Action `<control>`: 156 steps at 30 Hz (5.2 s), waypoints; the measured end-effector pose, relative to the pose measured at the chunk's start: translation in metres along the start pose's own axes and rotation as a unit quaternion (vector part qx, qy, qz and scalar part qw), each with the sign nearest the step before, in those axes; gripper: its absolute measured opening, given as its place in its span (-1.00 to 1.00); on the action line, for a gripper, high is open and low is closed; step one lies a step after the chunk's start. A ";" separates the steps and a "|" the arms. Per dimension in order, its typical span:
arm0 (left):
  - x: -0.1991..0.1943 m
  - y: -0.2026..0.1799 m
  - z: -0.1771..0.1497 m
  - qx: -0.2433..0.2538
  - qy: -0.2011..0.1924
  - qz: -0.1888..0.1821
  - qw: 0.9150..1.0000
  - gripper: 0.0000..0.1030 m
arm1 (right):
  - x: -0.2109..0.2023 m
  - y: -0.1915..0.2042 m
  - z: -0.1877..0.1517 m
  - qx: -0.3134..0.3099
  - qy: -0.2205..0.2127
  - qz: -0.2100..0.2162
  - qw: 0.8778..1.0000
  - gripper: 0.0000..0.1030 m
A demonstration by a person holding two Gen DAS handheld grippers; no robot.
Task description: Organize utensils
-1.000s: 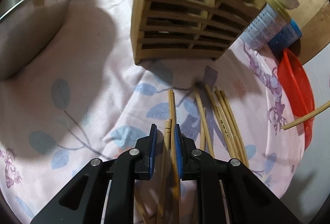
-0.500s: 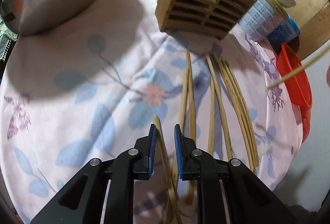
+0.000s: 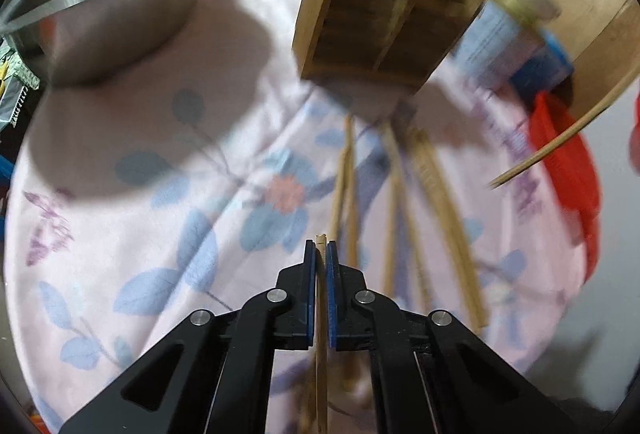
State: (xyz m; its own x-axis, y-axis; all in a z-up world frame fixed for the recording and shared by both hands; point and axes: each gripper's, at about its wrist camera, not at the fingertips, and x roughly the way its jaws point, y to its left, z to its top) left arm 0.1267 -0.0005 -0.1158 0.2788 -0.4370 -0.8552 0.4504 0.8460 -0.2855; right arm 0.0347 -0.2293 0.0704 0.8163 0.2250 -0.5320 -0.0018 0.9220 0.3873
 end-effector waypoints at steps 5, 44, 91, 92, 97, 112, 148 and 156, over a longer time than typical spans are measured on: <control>-0.080 -0.026 0.035 0.022 -0.092 -0.019 0.995 -0.90 | -0.002 0.002 0.009 -0.001 -0.018 0.003 1.000 -0.88; -0.055 -0.056 0.263 0.005 -0.389 0.052 0.920 -0.89 | 0.098 -0.027 0.094 -0.028 -0.070 -0.050 0.996 -0.88; -0.040 0.018 -0.059 0.018 -0.072 0.162 0.984 0.34 | 0.040 -0.036 -0.098 0.025 0.119 -0.051 0.991 -0.67; -0.037 0.018 -0.064 0.029 -0.063 0.155 0.986 0.34 | 0.041 -0.036 -0.103 0.031 0.126 -0.051 0.990 -0.67; -0.034 0.012 -0.084 0.062 -0.035 0.117 0.991 0.34 | 0.044 -0.032 -0.123 0.031 0.143 -0.050 0.988 -0.66; -0.011 -0.018 -0.128 0.154 0.012 0.071 0.985 -0.88 | 0.042 -0.020 -0.151 0.023 0.170 -0.042 0.984 -0.66; -0.011 0.012 -0.105 0.083 0.007 0.122 0.989 -0.88 | 0.076 -0.033 -0.235 -0.040 0.213 -0.071 0.974 -0.88; -0.034 0.006 -0.091 0.077 -0.029 0.130 0.988 -0.89 | 0.062 -0.032 -0.213 -0.058 0.179 -0.102 0.977 -0.88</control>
State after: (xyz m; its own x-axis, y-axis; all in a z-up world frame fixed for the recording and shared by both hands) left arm 0.0431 0.0471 -0.1282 0.4482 -0.2321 -0.8633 0.4801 0.8771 0.0134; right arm -0.0381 -0.1781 -0.1355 0.5528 0.1091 -0.8261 0.0583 0.9839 0.1690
